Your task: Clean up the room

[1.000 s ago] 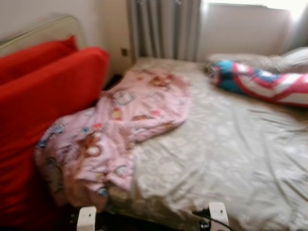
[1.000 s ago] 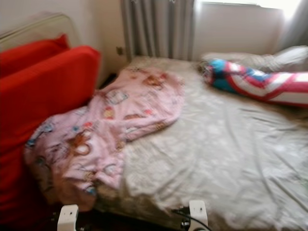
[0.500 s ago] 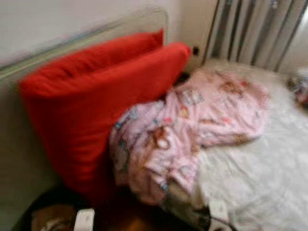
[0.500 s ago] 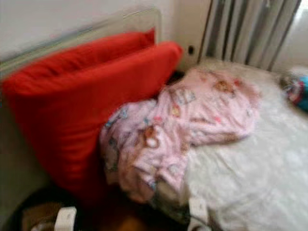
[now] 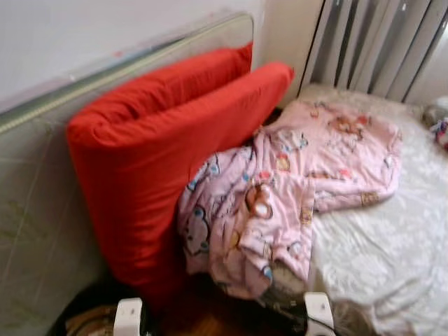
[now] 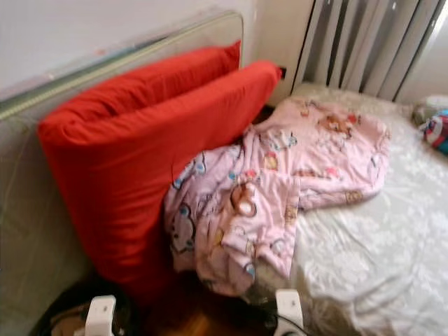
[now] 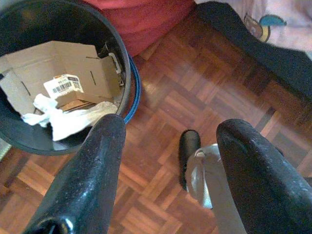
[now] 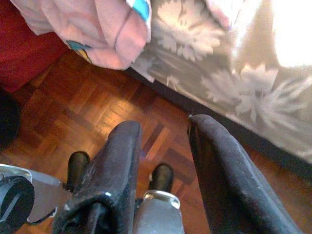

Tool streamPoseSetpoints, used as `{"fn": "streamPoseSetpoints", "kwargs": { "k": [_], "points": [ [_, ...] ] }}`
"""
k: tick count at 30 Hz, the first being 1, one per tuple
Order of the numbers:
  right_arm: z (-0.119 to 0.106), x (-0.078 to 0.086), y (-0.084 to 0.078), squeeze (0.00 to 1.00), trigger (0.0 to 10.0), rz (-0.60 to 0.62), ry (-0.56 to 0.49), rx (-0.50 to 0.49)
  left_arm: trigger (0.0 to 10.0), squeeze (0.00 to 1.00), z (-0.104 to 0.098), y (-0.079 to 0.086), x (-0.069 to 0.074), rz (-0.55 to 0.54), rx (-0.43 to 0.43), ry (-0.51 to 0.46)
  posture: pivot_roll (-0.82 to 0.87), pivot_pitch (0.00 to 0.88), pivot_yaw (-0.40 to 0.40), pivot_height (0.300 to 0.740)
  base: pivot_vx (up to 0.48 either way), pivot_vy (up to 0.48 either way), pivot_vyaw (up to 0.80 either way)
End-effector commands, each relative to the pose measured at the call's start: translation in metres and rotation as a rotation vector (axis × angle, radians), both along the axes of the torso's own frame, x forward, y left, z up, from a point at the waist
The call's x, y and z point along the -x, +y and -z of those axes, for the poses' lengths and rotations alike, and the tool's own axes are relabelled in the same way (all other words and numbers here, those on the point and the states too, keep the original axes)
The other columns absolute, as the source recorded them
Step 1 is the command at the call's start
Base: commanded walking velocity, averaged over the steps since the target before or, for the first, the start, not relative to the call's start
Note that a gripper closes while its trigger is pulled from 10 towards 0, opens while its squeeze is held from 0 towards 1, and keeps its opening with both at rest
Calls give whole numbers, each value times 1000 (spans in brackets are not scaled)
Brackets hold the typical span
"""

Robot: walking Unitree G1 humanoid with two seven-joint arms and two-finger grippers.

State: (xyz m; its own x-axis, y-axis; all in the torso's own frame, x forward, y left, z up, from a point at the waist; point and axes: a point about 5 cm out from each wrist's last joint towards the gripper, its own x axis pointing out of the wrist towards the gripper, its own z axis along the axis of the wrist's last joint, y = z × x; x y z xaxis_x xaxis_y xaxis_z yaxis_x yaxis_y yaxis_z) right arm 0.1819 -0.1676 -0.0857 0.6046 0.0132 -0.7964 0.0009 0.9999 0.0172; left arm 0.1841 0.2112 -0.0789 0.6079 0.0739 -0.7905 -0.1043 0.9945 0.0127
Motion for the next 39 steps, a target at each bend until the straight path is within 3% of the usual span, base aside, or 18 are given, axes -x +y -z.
{"fn": "streamPoseSetpoints", "kwargs": {
  "k": [1, 12, 23, 39],
  "points": [
    [1, 4, -6, 0, 10000, 10, 12, 10, 10000, 0, 2, -2, 2, -1, 10, 18, 76, 11, 16, 740, 0, 0, 0],
    [1, 3, -6, 0, 10000, 6, 13, 12, 10000, 0, 4, -4, 6, 23, -3, 24, 78, 9, 13, 740, 0, 0, 0],
    [1, 4, -6, 0, 10000, 4, 14, 11, 10000, 0, 4, -5, 8, 29, -6, 20, 78, 13, 13, 740, 0, -371, 0],
    [2, 5, -6, 0, 10000, 6, 14, 11, 10000, 0, 5, -4, 8, 11, 3, 15, 76, 13, 13, 740, 0, 0, 0]
  ]
}}
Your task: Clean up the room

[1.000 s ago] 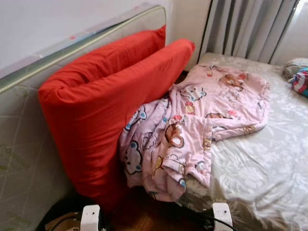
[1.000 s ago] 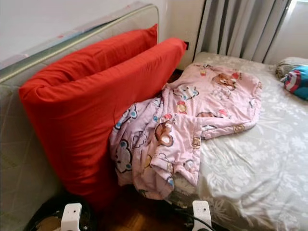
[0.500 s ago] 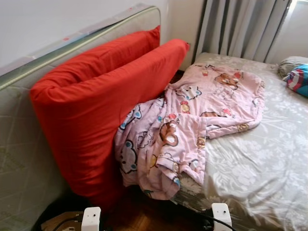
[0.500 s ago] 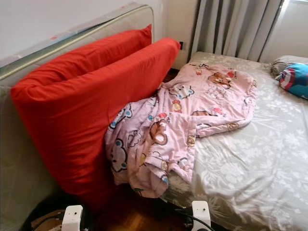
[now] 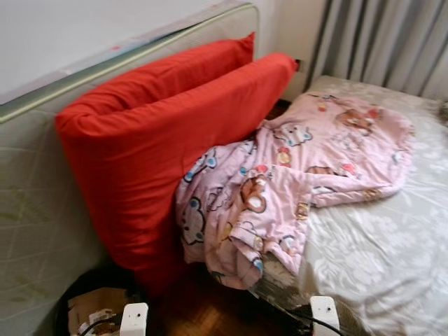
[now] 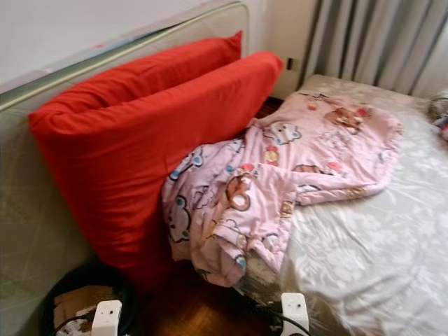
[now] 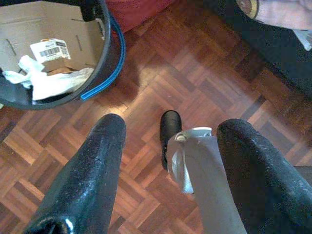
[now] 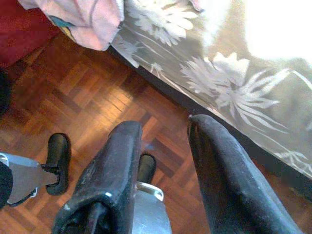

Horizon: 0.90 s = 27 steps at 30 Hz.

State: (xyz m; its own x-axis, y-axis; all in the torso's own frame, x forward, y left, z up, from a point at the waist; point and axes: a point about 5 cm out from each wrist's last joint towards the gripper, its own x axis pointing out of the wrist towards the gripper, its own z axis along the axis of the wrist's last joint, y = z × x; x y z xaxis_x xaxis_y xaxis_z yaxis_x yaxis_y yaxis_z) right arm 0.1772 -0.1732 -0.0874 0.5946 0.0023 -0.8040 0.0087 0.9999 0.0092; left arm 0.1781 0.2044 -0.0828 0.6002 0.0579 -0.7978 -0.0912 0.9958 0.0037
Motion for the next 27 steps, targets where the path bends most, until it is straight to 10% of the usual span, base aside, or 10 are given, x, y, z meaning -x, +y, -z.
{"fn": "streamPoseSetpoints", "kwargs": {
  "k": [1, 27],
  "points": [
    [0, 0, 0, 0, 10000, -1, 2, 2, 10000, 0, 1, 3, 3, -3, -7, 4, 76, 13, 13, 740, 0, 0, 0],
    [0, -1, 0, 0, 10000, -29, 5, 3, 10000, 0, 0, 2, 2, -8, 4, -2, 73, 14, 11, 740, 267, 0, 112]
  ]
}}
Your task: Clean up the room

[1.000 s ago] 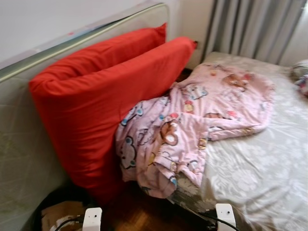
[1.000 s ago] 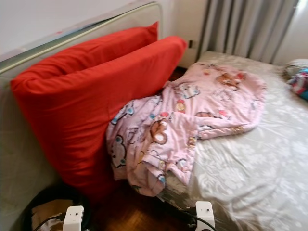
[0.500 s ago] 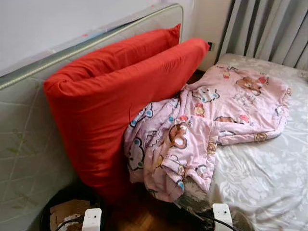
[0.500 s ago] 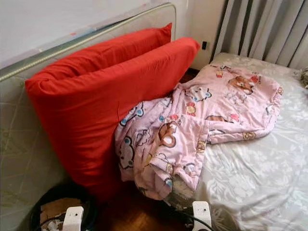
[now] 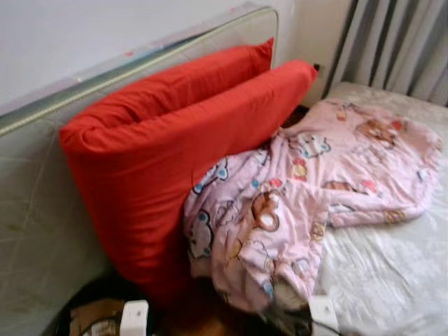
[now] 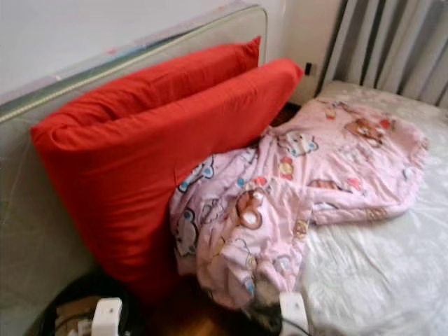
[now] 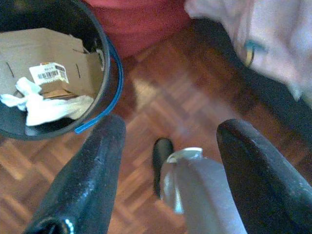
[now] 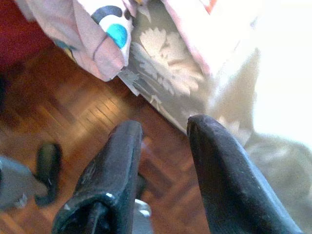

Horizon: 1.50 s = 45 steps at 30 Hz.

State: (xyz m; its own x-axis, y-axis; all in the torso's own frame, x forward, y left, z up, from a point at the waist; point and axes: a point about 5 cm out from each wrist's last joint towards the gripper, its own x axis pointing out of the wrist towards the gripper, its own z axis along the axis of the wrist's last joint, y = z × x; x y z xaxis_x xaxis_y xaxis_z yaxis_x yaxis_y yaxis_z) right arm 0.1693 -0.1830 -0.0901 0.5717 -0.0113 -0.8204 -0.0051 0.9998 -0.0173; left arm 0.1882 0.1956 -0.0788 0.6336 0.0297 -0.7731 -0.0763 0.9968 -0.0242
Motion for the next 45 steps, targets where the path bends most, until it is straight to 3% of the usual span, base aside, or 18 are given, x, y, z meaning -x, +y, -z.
{"fn": "streamPoseSetpoints", "kwargs": {
  "k": [1, 16, 22, 30, 38, 45],
  "points": [
    [-3, -8, 10, 0, 10000, -14, -22, -26, 10000, 0, 4, 11, 12, -23, -20, 40, 73, 14, 11, 740, 311, 0, 0],
    [-4, -9, 9, 0, 10000, 18, -58, -43, 10000, 0, 1, 11, 6, -31, -17, 0, 65, 17, 9, 740, 145, 0, 0],
    [-7, -11, 10, 0, 10000, 57, -118, -69, 10000, 0, -18, 7, -26, -6, -9, -158, 59, 24, 10, 740, 0, 0, 0],
    [-11, -14, 9, 0, 10000, 100, -210, -94, 10000, 0, -44, 9, -53, -2, 4, -394, 47, 21, 9, 740, 0, 0, 0],
    [-14, -14, 9, 0, 10000, 78, -261, -102, 10000, 0, -65, 7, -61, 10, 5, -590, 40, 4, 7, 740, 0, 0, 0],
    [-15, -15, 10, 0, 10000, 50, -281, -108, 10000, 0, -71, 1, -58, 26, 11, -654, 39, 0, 5, 740, 0, 0, 0]
  ]
}}
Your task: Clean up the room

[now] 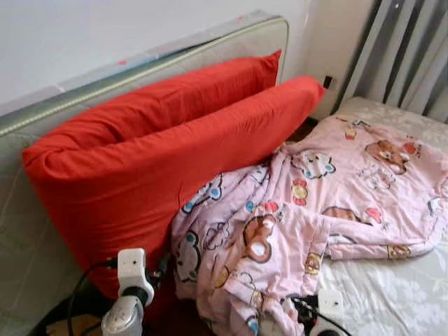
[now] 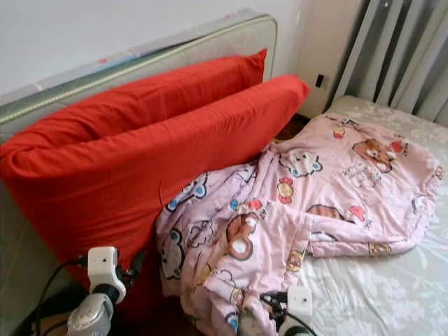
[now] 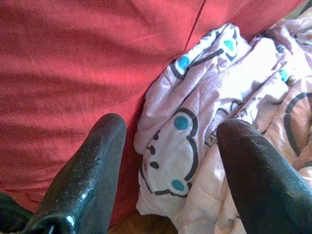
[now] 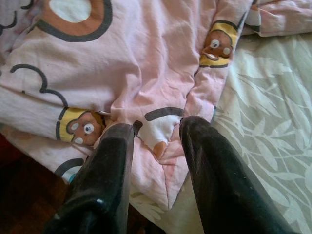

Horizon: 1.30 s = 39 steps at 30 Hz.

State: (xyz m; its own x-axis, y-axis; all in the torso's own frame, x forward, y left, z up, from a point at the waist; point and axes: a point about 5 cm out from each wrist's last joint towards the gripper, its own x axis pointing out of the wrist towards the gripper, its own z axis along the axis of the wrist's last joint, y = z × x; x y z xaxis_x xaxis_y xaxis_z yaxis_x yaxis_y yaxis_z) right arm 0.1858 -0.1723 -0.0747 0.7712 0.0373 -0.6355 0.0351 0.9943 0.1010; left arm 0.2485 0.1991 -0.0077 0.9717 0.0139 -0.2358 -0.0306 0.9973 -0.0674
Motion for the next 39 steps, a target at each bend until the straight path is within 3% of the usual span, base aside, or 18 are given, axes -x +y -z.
{"fn": "streamPoseSetpoints", "kwargs": {
  "k": [1, 13, 14, 15, 17, 34, 39],
  "points": [
    [0, 1, -1, 0, 10000, 3, -12, 7, 10000, 0, 0, -3, 3, 12, -1, -11, 39, 0, 5, 740, 0, 0, 0],
    [-4, -2, -5, 0, 10000, 25, -55, 41, 10000, 0, -2, -5, 8, 11, -3, -25, 47, 14, 2, 740, 0, 0, 0],
    [-13, -14, -2, 0, 10000, 14, -132, 46, 10000, 0, -2, -4, 8, 8, -2, -27, 48, 15, 0, 740, 0, 0, 0],
    [-56, -57, 12, 0, 10000, -24, -451, 65, 10000, 0, -3, -4, 8, 2, -3, -32, 48, 16, -1, 740, 0, 0, 0],
    [-77, -72, 20, 0, 10000, -39, -581, 65, 10000, 0, -4, -3, 7, -1, -3, -35, 47, 19, 0, 740, 0, 0, 0],
    [-53, -57, 4, 0, 10000, 2, -418, 65, 10000, 0, -10, -4, 5, -8, -1, -54, 46, 33, -3, 740, 0, 0, 0],
    [-52, -56, 5, 0, 10000, -9, -417, 53, 10000, 0, -10, -3, 5, -10, -2, -51, 42, 32, -3, 740, 0, 0, 0]
  ]
}}
